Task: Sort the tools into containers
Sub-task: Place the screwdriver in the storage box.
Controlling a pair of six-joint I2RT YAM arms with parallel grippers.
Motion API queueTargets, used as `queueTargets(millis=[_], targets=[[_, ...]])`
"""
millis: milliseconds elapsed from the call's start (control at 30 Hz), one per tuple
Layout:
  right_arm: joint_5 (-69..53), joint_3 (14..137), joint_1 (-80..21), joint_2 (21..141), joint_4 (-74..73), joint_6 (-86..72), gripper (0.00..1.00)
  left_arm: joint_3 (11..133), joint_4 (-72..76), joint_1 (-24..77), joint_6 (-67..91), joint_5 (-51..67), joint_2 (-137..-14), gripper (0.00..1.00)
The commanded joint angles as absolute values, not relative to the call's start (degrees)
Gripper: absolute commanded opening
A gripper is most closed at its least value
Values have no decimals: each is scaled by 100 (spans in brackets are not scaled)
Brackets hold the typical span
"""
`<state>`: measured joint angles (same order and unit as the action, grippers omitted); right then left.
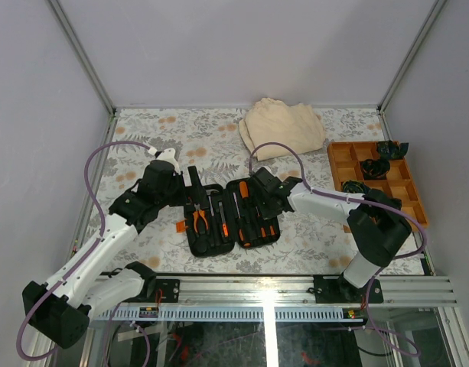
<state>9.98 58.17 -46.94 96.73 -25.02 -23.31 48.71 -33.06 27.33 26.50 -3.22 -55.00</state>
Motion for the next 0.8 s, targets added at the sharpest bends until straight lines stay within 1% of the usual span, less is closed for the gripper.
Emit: queueTargets(millis=[0,167,333,400,467,633,767], targets=[[90,5121,-4736,10576,-2405,-2562,0,4834,-3226,2716,2672,-378,-5505,93],[403,5291,-4732,10115,-2579,-2555,1,4834,-3221,2716,2672,-366,-5517,93],[736,5747,-4734,9324,-2739,-2435,14,4830,-3226,2716,2674,-354,-5521,93],[817,5836,-4737,9036,-2588,-2429,21,4834,-3225,2719,2676,-357,-5513,93],[900,5850,-4732,8774,-2377,-2426,26,4834,-3226,2718,2663,-353,-5519,93],[1209,5669,-4733,8122,-1971,-2534,30,4825,-3225,2716,2665,-371,-5502,93],[1625,5205,-4737,7499,-1708,-2608,32,4825,-3226,2715,2663,-354,-5528,93]])
